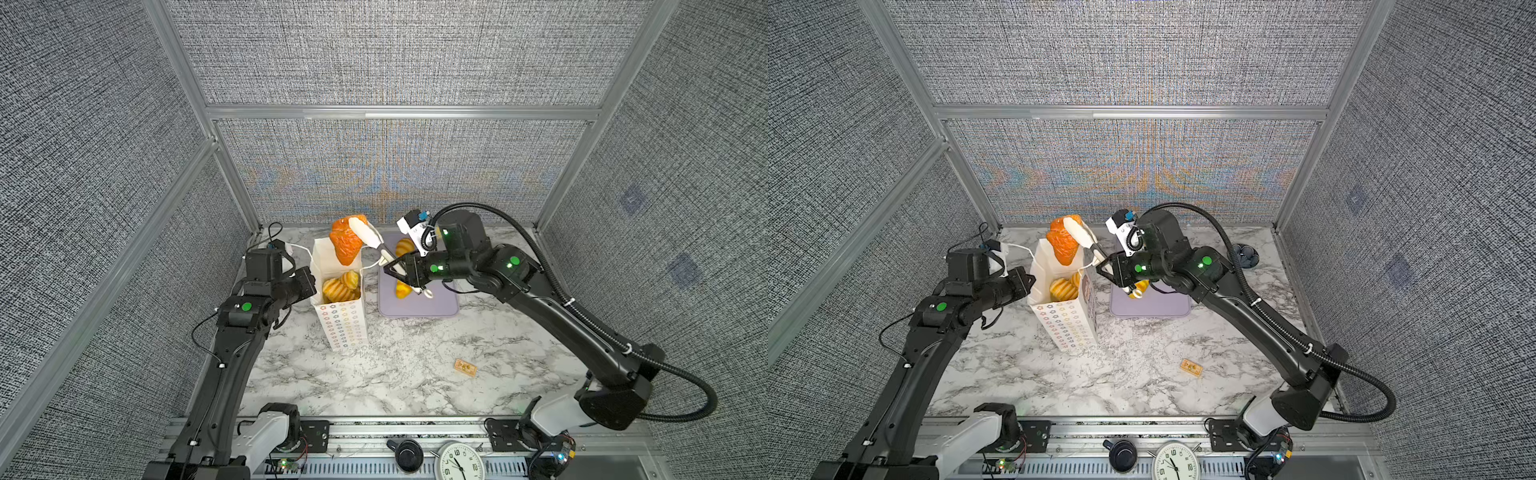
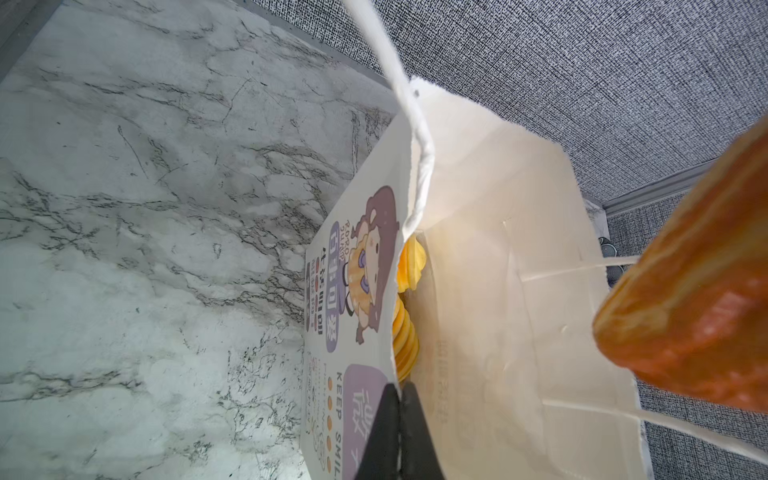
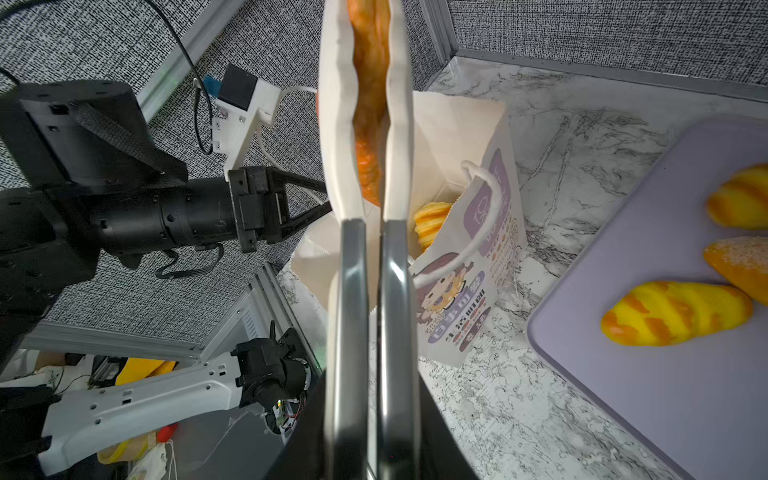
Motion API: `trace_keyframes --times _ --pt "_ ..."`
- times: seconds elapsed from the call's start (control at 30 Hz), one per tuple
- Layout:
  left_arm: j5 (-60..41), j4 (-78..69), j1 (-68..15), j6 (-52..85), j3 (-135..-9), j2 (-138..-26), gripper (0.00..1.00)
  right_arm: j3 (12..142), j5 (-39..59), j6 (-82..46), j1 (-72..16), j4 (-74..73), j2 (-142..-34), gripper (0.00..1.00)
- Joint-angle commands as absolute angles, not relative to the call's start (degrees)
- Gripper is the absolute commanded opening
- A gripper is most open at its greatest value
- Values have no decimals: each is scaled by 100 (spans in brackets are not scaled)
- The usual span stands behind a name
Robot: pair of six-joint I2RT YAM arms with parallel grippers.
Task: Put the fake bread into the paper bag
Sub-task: 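Swing the tongs with the orange bread over the bag held by the left gripper, then lower the orange bread into the bag and open the tongs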
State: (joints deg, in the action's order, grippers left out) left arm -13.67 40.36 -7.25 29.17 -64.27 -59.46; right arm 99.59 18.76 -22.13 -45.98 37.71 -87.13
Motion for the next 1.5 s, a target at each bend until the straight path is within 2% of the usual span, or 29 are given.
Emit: trace_keyframes --times 0.0,0.77,1.0,1.3,1.47 --pt "-1436 3951 -716 2927 -6455 -5959 2 10085 1708 -1970 -4675 3851 -8781 24" --pt "-1443 3942 -721 2936 -6445 -5981 2 10152 1459 -1712 -4887 4358 -9065 29" --pt "-1433 3956 -720 2936 -6441 -5950 1 10162 1450 -1714 -4896 4360 -9060 33" --pt "-1433 3961 -721 2944 -6441 -5936 1 10178 1406 -1735 -4904 4352 -9020 45" --pt "-1428 3964 -720 2944 -6441 -5934 1 10203 1413 -1749 -4913 4351 -8999 47"
